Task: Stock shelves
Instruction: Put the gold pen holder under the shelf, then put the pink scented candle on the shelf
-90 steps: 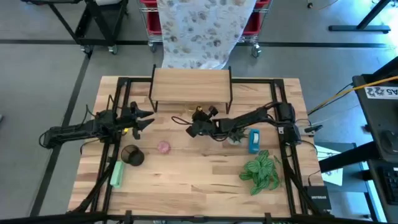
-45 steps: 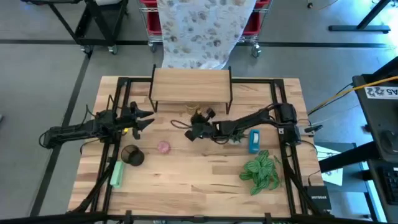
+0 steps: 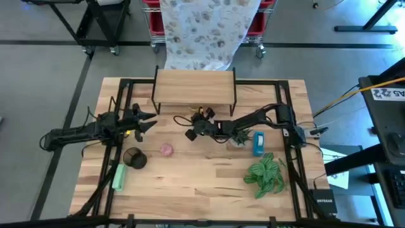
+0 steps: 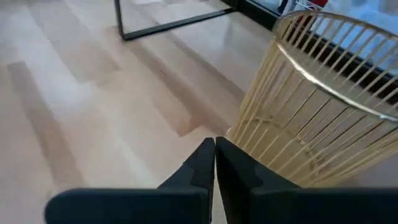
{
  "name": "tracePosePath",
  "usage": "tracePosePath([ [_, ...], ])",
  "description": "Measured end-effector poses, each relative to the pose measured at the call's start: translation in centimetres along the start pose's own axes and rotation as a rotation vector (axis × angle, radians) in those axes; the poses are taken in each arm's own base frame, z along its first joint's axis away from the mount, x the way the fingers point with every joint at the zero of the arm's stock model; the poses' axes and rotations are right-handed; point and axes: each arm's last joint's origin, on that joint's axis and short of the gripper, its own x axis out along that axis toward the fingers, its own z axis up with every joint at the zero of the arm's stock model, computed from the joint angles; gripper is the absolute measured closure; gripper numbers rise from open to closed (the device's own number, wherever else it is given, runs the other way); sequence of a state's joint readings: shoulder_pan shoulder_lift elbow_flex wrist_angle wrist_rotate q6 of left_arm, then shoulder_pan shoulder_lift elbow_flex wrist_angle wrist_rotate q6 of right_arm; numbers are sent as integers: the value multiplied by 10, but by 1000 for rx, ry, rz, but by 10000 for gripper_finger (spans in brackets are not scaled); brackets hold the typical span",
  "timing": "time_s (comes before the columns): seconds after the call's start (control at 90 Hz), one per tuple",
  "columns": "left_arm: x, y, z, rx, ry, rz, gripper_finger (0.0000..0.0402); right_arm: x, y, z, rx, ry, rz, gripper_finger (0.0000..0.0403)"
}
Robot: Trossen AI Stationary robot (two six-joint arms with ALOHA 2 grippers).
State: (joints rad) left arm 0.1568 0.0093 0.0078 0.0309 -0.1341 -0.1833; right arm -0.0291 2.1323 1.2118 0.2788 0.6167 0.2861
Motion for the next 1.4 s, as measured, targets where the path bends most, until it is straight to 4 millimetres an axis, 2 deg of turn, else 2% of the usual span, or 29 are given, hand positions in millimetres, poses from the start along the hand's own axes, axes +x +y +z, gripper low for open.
tracePosePath([
  [0.444,0,0,0,0,1,0,244,3,-7,0,-15,-9,-108,402],
  [1.0,0,0,0,0,1,0,244,0,-7,2,-44,-24,-144,402],
  [1.111,0,0,0,0,1,0,244,-14,4,9,-84,-52,-92,402],
  [1.233,0,0,0,0,1,0,244,-48,25,25,-140,-120,15,402],
  [1.4,0,0,0,0,1,0,244,-92,51,40,-202,-159,344,402],
])
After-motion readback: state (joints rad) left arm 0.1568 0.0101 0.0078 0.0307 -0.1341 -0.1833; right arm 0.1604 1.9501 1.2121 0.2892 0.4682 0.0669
